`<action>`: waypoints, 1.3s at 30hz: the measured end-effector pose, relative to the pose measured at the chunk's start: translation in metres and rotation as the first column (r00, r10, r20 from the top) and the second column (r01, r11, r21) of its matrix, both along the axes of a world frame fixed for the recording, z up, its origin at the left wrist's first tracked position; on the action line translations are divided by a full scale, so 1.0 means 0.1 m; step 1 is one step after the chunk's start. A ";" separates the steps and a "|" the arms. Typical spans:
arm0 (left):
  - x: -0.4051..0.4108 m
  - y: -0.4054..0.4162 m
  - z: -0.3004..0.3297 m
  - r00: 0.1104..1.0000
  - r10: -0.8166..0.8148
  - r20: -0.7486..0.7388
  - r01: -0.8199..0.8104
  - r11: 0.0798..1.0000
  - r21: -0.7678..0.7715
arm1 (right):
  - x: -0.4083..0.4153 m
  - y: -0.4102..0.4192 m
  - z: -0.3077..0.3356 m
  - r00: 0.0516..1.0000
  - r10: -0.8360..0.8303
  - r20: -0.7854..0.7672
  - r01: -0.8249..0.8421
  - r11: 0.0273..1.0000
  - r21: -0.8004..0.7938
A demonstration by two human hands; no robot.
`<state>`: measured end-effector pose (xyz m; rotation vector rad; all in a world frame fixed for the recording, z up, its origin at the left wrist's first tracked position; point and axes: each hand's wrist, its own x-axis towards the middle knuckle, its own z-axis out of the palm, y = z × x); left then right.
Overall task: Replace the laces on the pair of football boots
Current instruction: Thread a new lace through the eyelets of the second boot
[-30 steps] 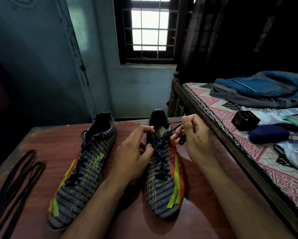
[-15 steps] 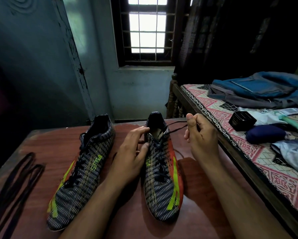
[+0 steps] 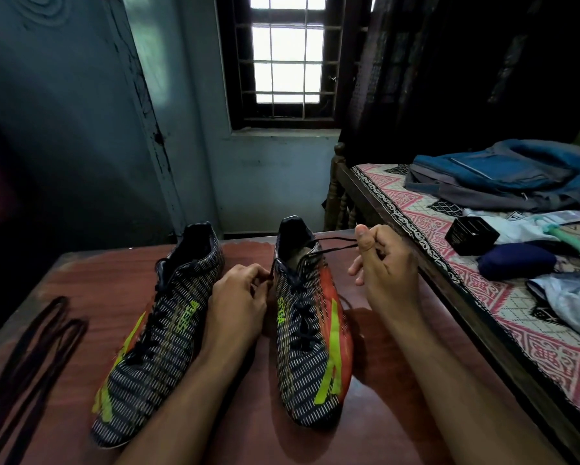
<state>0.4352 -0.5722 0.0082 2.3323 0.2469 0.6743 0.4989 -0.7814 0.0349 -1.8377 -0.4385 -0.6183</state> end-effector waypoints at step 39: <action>-0.34 -0.33 0.37 0.872 -0.431 0.232 0.409 0.902 0.138 | -0.34 0.27 0.12 0.988 0.135 0.069 -0.138 0.990 0.037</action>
